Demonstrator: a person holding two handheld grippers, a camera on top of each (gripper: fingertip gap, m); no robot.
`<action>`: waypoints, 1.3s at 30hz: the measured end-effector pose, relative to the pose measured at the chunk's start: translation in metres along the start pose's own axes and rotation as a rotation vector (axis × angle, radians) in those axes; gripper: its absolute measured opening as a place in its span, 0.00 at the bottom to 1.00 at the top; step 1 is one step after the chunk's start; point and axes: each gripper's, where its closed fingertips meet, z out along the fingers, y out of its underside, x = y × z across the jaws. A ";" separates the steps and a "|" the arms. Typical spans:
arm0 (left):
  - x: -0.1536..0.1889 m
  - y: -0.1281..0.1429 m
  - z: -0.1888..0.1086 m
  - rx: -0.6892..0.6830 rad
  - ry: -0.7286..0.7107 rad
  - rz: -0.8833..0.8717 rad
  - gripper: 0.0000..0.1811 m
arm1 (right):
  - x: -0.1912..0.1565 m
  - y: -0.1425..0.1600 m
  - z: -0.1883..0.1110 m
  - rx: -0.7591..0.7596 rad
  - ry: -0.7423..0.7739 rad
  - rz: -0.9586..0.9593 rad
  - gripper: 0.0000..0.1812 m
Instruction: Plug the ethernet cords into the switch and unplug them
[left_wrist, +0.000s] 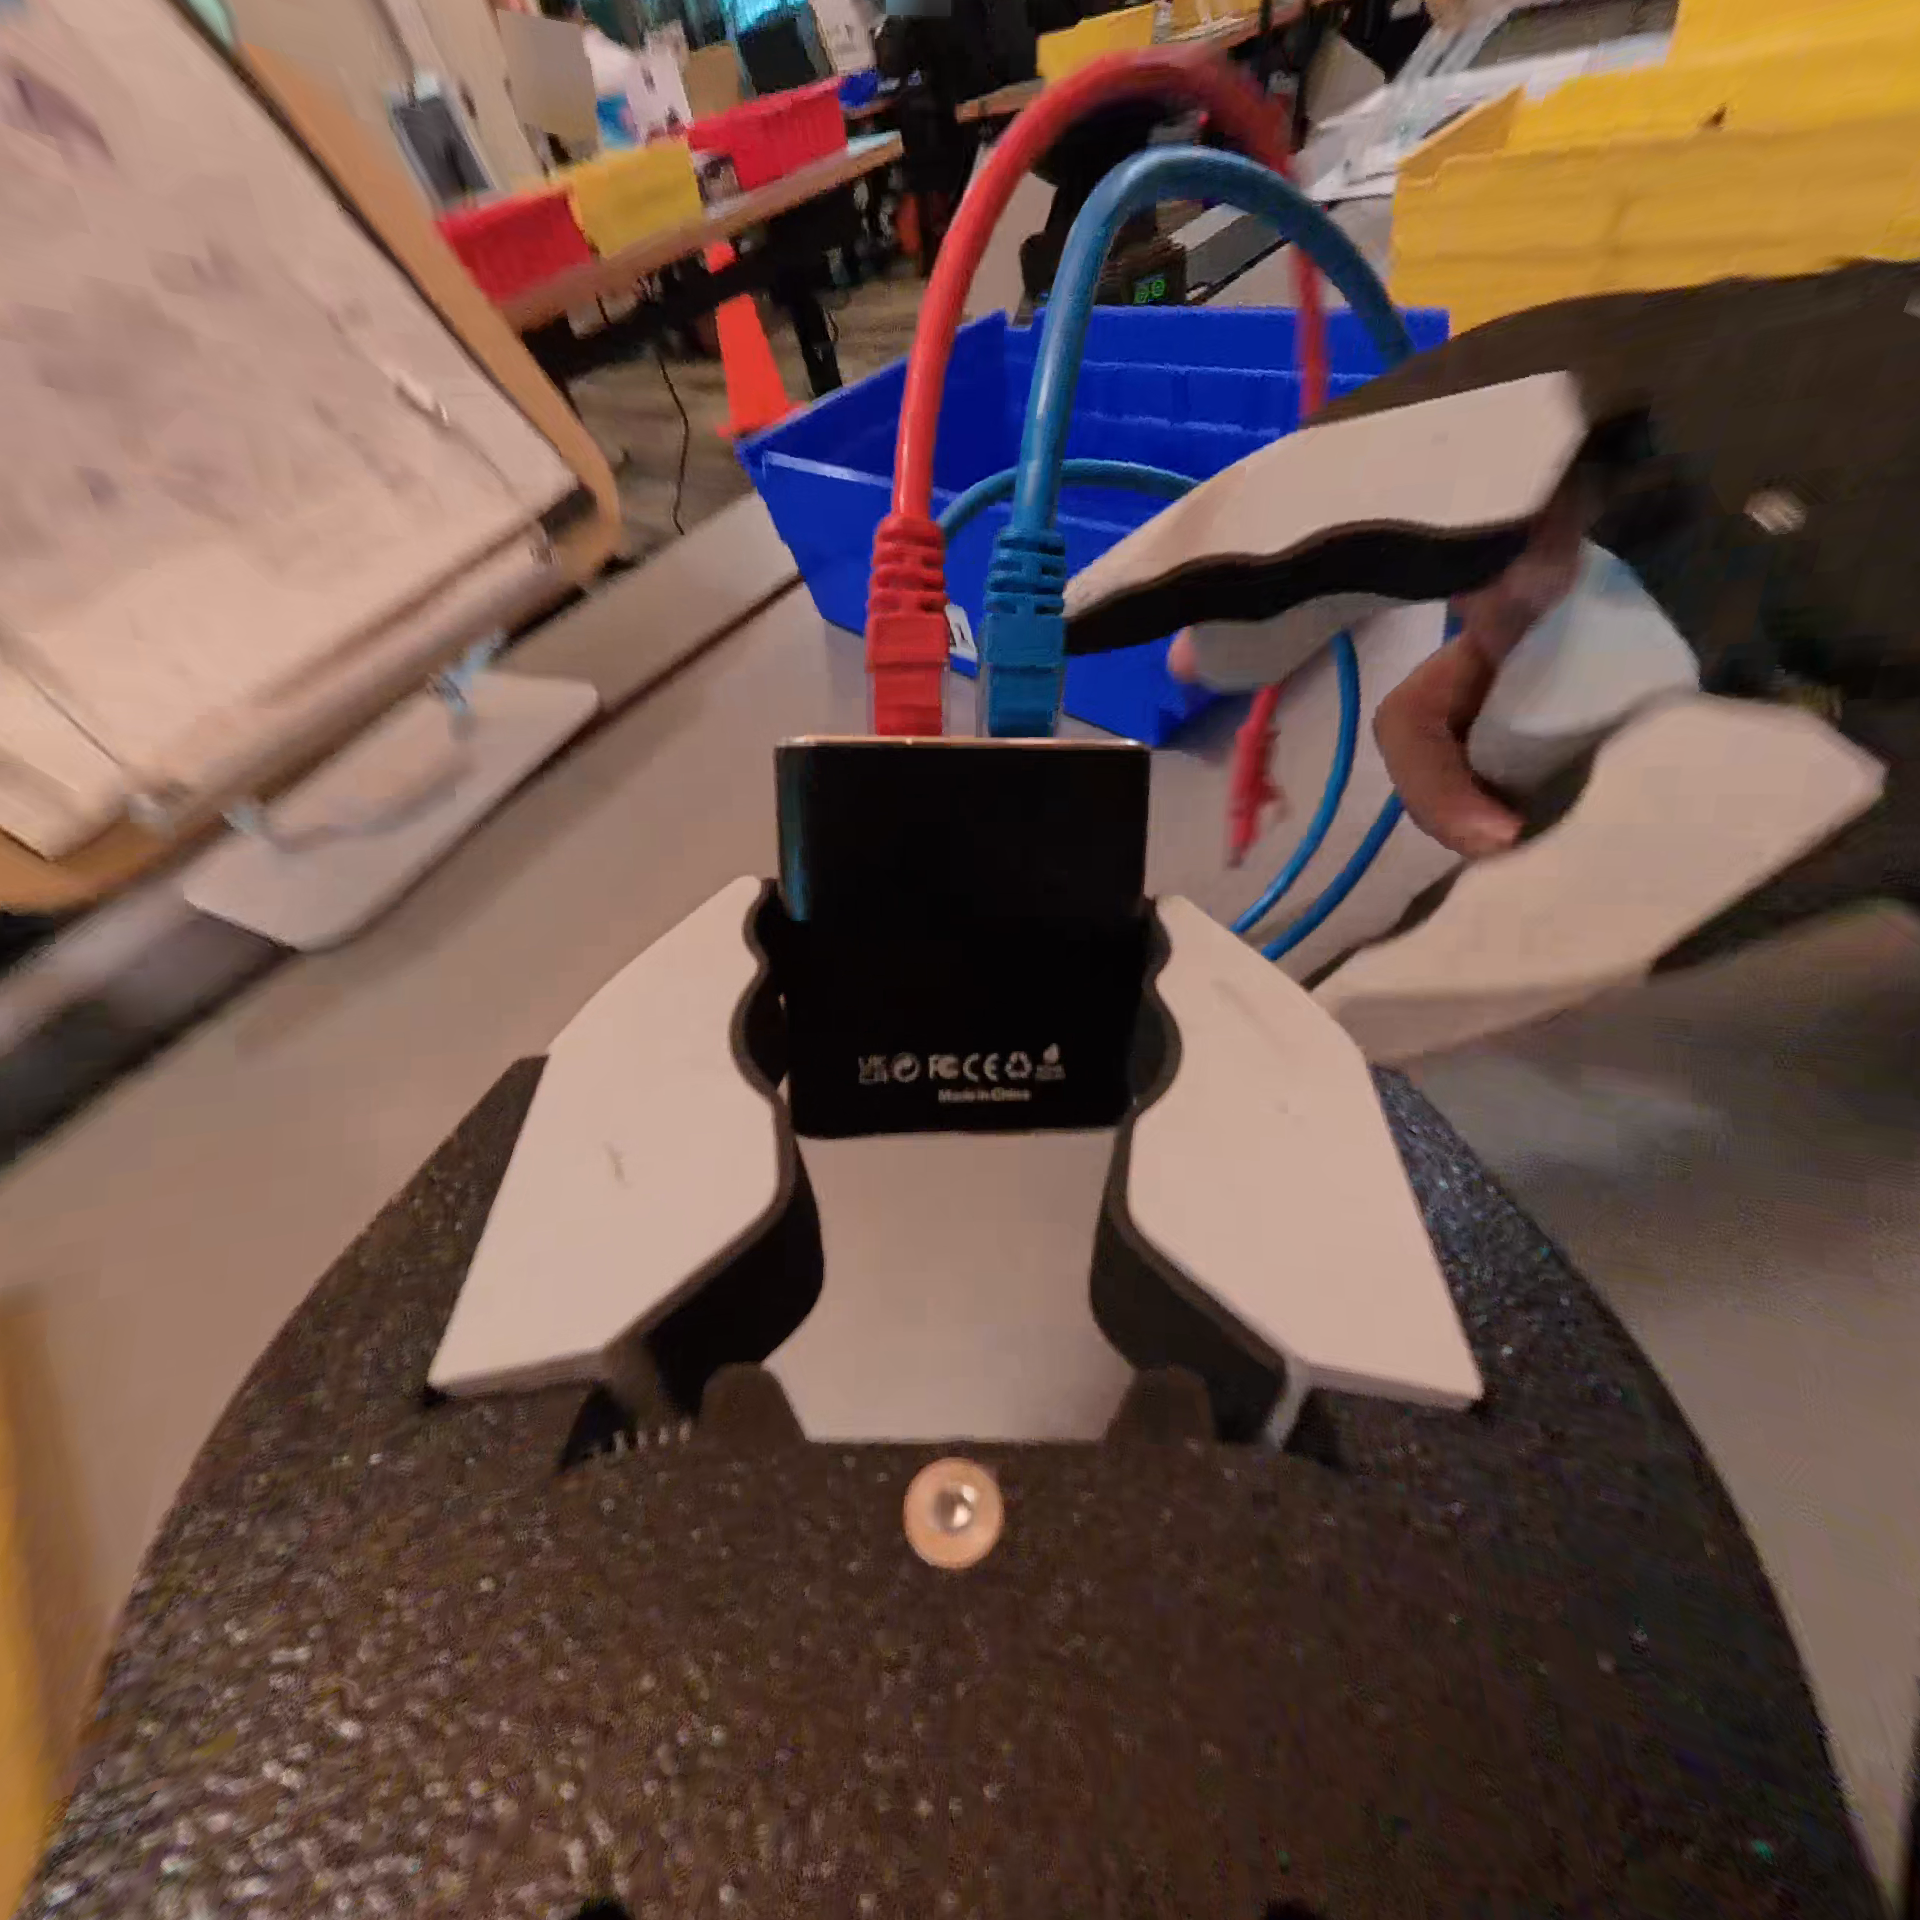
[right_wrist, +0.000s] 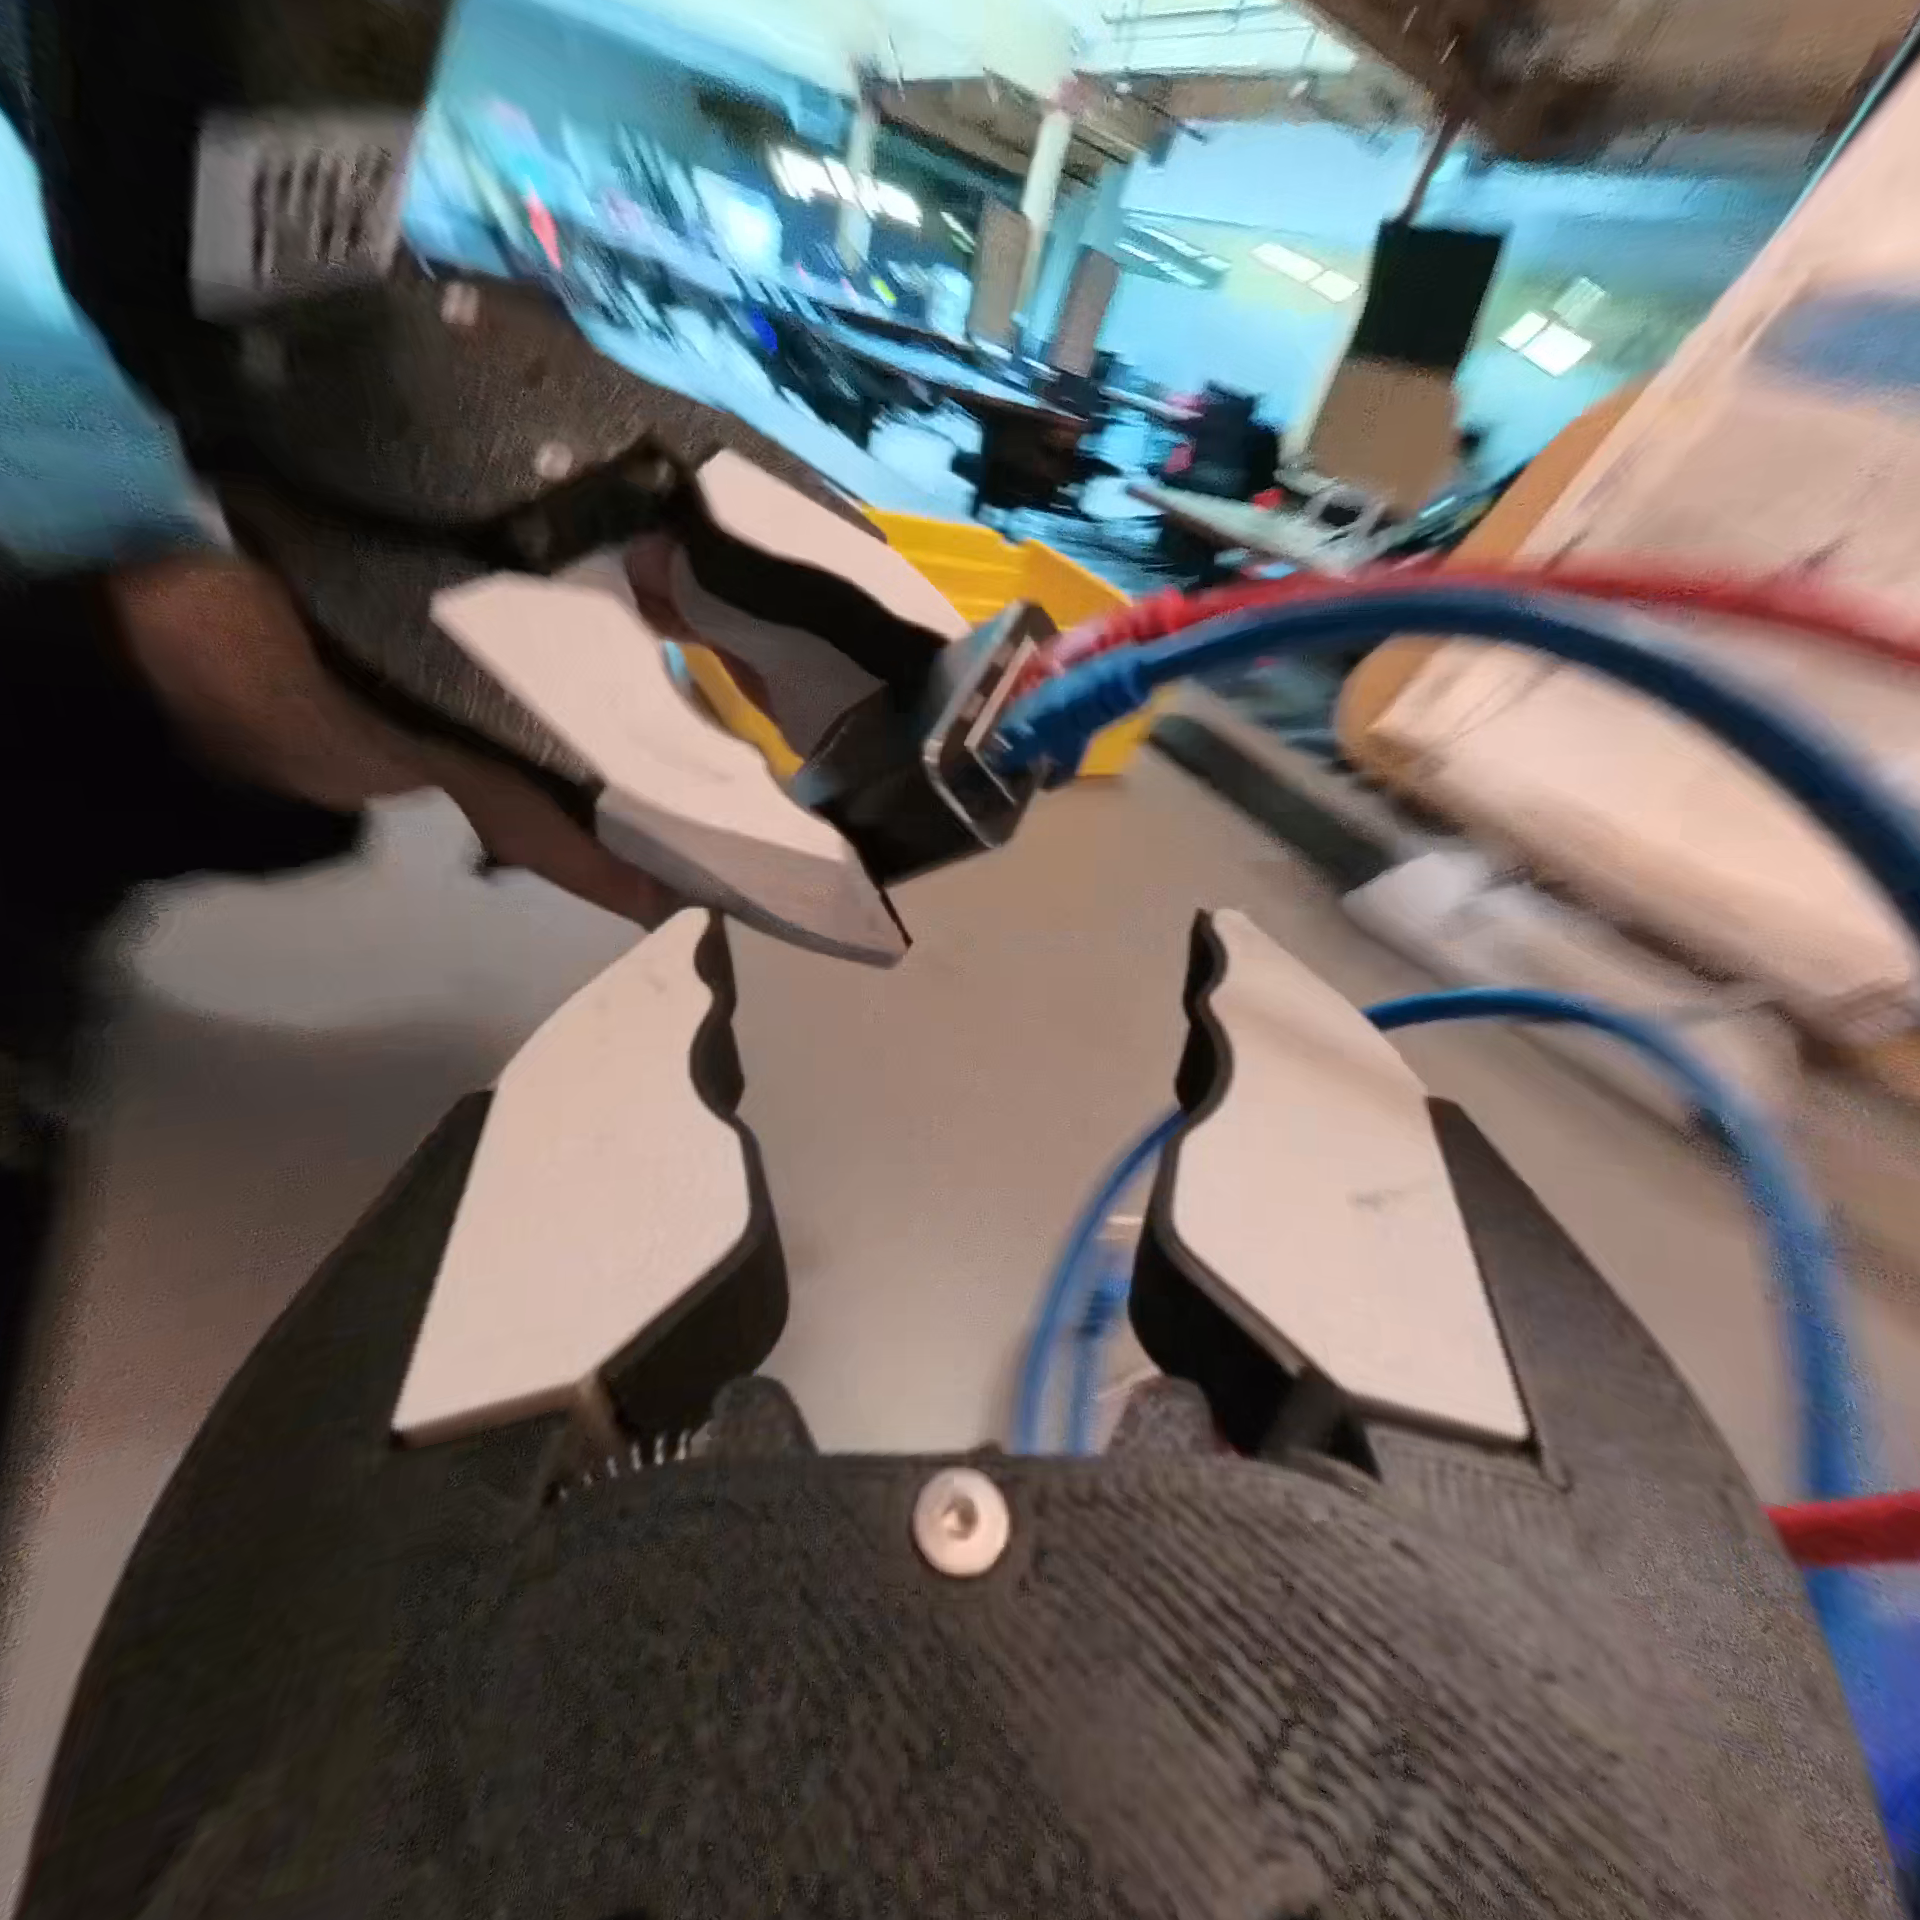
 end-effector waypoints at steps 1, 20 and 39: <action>0.000 -0.007 -0.003 0.013 -0.005 0.071 0.35 | -0.001 0.000 0.000 0.029 -0.067 0.181 0.48; 0.017 -0.040 -0.023 0.273 0.121 -0.085 0.37 | 0.025 -0.030 -0.023 0.568 -0.447 1.244 0.14; -0.022 0.010 -0.013 0.135 0.566 -1.122 0.13 | -0.088 -0.017 -0.019 -0.009 -0.597 0.262 0.46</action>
